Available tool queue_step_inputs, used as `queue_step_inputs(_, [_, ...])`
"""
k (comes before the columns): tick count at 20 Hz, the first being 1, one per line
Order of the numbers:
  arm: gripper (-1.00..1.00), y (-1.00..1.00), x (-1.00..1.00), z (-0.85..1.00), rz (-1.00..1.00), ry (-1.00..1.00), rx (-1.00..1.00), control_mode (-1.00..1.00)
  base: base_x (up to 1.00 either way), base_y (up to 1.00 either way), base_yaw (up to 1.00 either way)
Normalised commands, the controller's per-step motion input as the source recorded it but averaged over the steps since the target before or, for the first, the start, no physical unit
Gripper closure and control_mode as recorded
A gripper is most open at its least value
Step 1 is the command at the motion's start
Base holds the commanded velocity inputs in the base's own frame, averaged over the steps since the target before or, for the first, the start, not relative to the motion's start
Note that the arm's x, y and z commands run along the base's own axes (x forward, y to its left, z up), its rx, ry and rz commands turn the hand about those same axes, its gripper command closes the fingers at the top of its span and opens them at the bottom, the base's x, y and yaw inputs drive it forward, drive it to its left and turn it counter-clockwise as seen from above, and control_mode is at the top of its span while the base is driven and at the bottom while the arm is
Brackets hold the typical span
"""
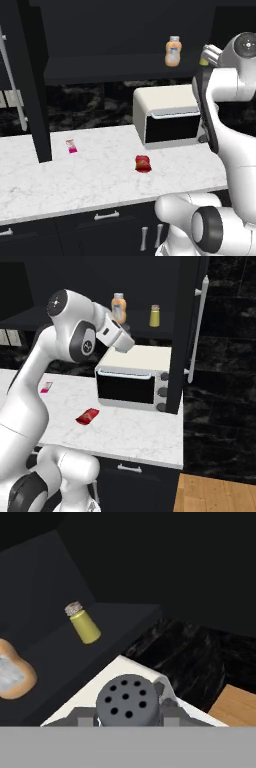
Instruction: Put the shaker and condiment bottle from the counter next to their counterparts in the cabinet.
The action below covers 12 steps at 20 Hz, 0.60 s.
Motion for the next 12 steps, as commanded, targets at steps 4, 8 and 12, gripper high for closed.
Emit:
queue_step_inputs(4, [1.00, 0.00, 0.00, 0.06, 0.00, -0.09, -0.01, -1.00, 0.00, 0.00, 0.00])
queue_step_inputs(8, [1.00, -0.02, 0.00, 0.16, 0.00, 0.00, -0.07, -1.00, 0.00, 0.00, 0.00])
queue_step_inputs(12, [1.00, -0.08, 0.15, 0.55, 0.00, 0.01, -0.08, -1.00, 0.00, 0.00, 0.00])
